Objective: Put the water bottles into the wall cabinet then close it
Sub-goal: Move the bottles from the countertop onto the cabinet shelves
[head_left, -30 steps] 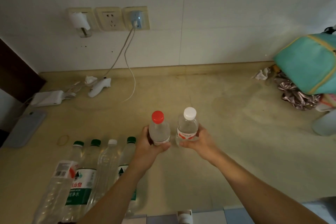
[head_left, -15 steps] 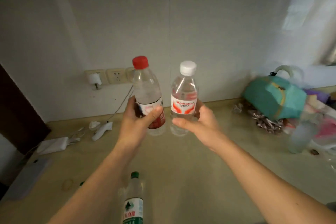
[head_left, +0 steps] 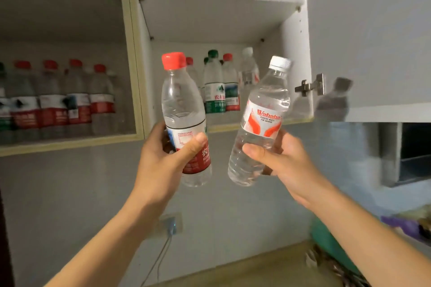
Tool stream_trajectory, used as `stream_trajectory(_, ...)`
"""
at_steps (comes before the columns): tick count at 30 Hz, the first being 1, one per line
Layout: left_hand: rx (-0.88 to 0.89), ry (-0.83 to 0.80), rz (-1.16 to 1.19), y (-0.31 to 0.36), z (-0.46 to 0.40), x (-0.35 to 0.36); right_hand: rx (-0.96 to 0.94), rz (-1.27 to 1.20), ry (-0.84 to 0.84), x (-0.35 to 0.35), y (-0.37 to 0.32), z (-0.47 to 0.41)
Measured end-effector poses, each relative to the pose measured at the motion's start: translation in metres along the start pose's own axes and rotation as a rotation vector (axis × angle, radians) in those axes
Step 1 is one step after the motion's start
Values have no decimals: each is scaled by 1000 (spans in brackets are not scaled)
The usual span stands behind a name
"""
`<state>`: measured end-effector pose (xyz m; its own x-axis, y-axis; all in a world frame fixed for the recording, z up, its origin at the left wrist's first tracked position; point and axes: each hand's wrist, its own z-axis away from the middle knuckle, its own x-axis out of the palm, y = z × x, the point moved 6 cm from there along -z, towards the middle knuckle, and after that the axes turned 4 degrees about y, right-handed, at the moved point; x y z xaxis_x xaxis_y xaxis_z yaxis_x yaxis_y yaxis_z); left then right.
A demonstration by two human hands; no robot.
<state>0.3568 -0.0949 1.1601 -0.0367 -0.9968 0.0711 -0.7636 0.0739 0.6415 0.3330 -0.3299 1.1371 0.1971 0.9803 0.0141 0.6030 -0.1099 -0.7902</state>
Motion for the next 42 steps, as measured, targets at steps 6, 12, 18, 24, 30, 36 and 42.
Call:
stream_trajectory(6,43,-26,-2,34,-65,28,-86,75,77,-33,-43,-74)
stream_trajectory(12,0,44,-110,18,-129,66,-45,167,126,-60,-40,-152)
stream_trajectory(18,-236,53,-123,-36,-169,91,26,260,84,-62,-18,-199)
stream_trajectory(24,-303,39,-75,-64,-191,120,28,406,115,-70,3,-221)
stream_trajectory(30,-268,38,-116,-75,-201,142,-6,566,219,-96,9,-231)
stream_trajectory(36,-236,53,-141,-82,-203,168,40,717,313,-116,14,-230)
stream_trajectory(42,-208,66,-142,-82,-202,177,23,817,329,-113,18,-223)
